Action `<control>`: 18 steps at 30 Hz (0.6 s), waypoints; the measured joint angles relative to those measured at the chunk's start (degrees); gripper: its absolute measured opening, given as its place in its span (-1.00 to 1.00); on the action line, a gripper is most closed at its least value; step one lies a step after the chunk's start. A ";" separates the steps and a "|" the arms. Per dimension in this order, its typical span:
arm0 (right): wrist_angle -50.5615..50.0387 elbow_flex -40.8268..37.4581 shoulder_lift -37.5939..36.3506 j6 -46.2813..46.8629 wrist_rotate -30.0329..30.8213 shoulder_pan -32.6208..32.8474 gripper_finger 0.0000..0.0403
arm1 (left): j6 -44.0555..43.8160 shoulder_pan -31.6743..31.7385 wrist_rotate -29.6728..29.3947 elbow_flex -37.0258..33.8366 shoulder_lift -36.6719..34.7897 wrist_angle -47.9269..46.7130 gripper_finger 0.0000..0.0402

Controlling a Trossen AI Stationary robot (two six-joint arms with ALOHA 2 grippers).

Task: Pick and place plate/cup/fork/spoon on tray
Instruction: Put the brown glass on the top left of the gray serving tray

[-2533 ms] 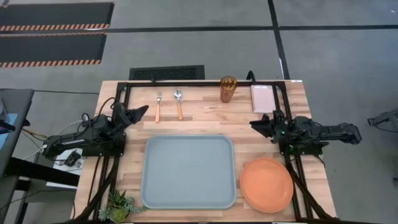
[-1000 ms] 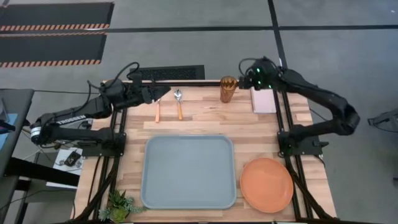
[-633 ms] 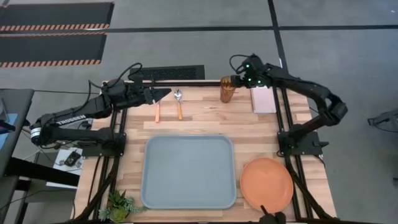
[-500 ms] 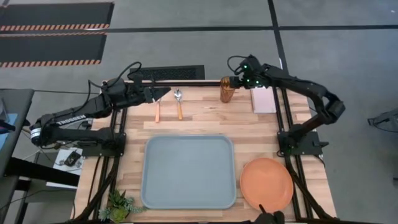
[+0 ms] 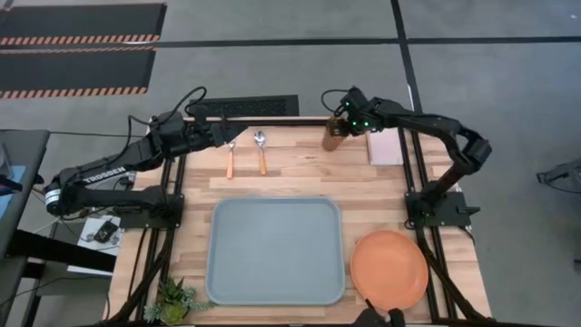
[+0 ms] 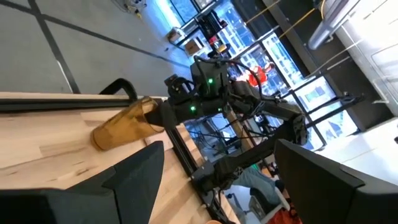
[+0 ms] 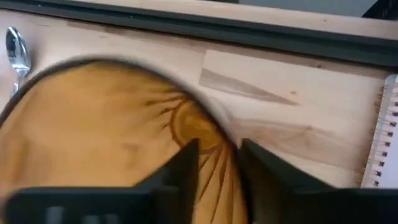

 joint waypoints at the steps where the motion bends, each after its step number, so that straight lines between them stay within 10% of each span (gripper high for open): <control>1: 0.12 0.02 -0.05 0.00 0.00 0.00 -0.50 | 0.00 0.00 0.00 0.01 0.00 -0.16 0.46; 5: -0.56 -0.01 -0.76 -0.54 -0.10 -0.46 -0.92 | 0.87 0.06 0.02 0.00 0.00 -1.49 0.46; 18: -26.17 27.88 0.55 -12.19 -2.89 6.80 -0.97 | 2.74 8.08 5.38 -0.05 -2.79 -5.45 0.46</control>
